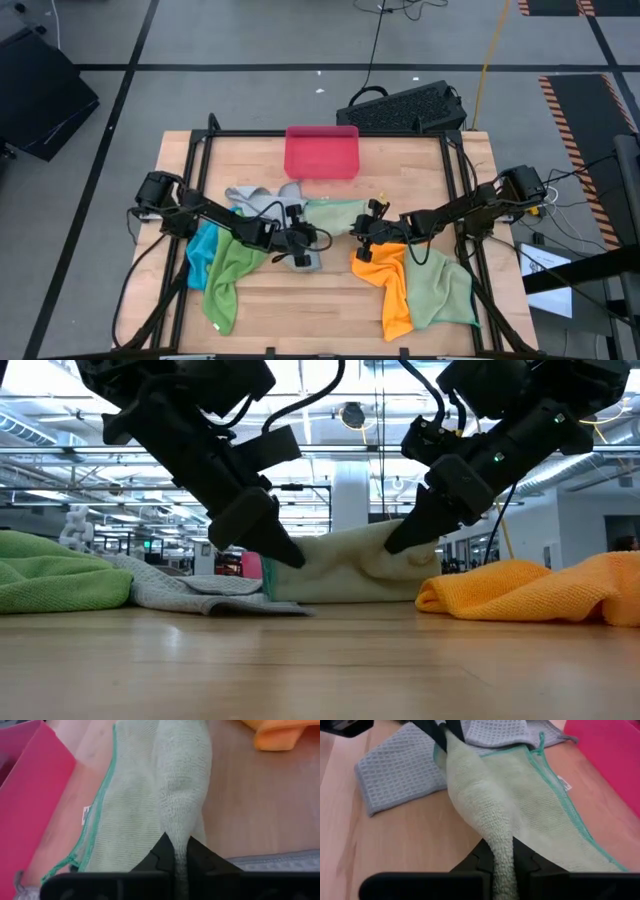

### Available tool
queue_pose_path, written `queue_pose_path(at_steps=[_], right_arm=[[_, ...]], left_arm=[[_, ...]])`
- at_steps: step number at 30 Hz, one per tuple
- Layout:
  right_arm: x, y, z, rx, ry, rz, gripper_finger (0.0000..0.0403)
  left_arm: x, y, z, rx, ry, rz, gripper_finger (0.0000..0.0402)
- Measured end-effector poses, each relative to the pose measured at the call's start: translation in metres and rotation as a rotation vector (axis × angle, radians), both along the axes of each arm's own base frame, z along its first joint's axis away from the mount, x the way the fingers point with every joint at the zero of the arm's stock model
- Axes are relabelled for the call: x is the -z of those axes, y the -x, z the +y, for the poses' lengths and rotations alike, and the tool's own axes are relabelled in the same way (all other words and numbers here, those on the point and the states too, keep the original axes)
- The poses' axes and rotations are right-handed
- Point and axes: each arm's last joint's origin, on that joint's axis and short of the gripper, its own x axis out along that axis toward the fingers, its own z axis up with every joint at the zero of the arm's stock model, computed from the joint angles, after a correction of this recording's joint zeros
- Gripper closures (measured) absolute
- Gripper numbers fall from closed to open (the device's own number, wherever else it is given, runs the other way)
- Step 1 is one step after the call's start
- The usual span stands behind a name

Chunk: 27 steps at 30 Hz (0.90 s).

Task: Fold microfiber towels
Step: Fold the top light green towel

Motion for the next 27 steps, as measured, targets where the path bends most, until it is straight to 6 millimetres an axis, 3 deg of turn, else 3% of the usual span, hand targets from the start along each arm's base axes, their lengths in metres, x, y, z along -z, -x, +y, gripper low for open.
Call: queue_pose_path(at_steps=[7, 21, 27], right_arm=[[0.0, 0.001, 0.003, -0.016, 0.002, 0.003, 0.0353], [0.014, 0.017, 0.021, -0.114, -0.069, 0.07, 0.0182], [0.016, 0.02, 0.03, -0.139, -0.068, 0.075, 0.0151]], left_arm=[[0.0, -0.001, 0.001, 0.026, -0.031, 0.01, 0.0378], [-0.003, -0.005, 0.004, 0.07, 0.001, -0.022, 0.0392], [-0.006, -0.007, 0.005, 0.069, 0.01, -0.055, 0.0393]])
